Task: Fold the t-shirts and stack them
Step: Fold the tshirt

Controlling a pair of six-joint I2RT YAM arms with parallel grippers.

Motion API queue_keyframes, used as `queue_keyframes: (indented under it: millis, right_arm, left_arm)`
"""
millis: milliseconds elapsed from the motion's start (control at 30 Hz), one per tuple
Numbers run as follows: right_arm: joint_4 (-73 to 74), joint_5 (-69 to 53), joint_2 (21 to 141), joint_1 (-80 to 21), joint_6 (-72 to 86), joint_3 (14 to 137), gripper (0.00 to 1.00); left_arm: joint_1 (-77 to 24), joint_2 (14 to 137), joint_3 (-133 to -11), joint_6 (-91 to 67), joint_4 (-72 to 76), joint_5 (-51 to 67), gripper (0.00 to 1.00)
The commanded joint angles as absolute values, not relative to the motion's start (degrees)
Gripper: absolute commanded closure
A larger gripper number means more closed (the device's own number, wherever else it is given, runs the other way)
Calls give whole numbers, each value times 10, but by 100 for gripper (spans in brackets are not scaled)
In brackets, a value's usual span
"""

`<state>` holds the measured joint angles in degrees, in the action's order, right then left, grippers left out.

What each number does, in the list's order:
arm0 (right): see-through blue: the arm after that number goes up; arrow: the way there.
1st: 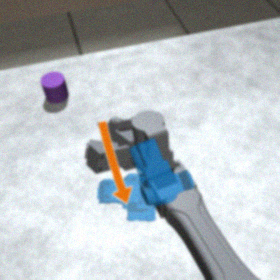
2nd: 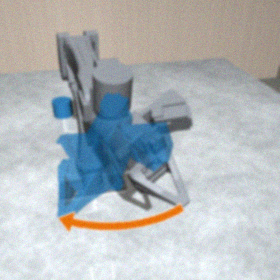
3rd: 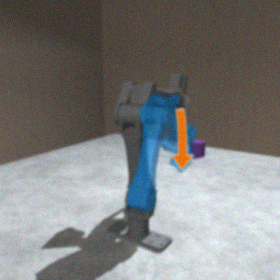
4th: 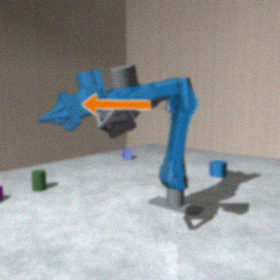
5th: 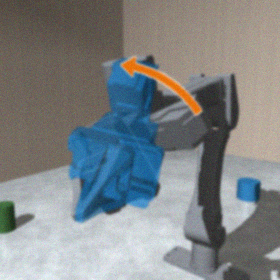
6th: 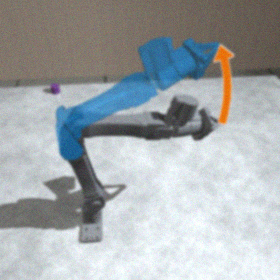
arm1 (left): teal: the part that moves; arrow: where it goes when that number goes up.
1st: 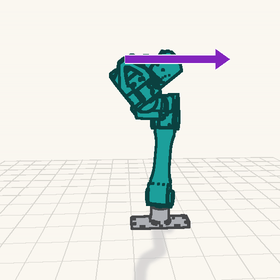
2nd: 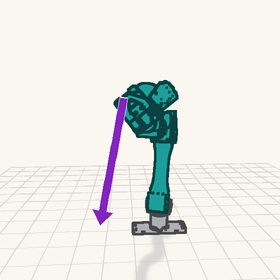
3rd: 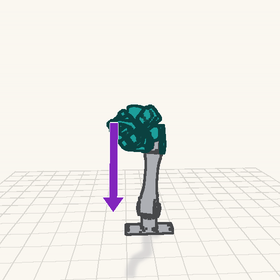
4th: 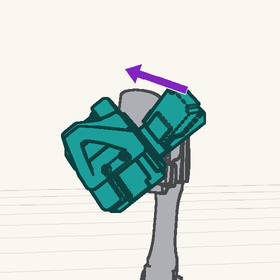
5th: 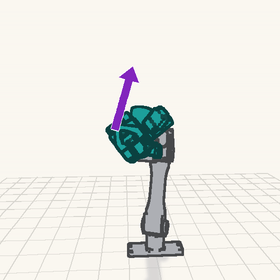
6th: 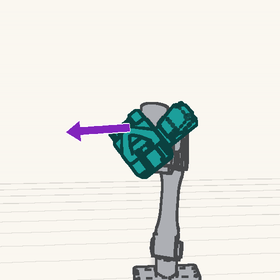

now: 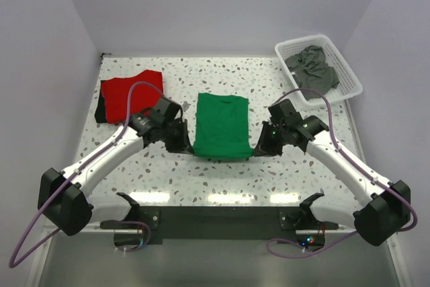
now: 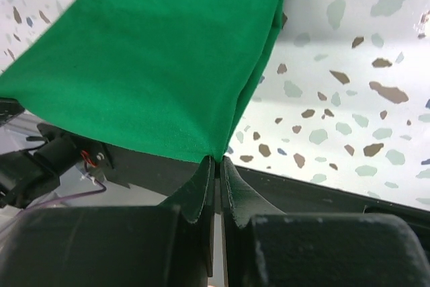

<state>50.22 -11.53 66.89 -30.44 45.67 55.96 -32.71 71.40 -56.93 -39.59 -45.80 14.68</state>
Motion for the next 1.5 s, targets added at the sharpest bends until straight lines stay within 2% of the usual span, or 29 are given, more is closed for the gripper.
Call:
queue_keyframes:
  millis: [0,433,1467]
  right_arm:
    - [514,-63,686,-304,452,613,100]
    - [493,-16,758,-284,413,695,100]
    - [463,-57,988,-185,318,910,100]
  left_arm:
    - [-326,735,-608,-380,-449,134,100]
    - [-294,805,-668,-352,-408,137,100]
    - [-202,1037,-864,-306,-367,204,100]
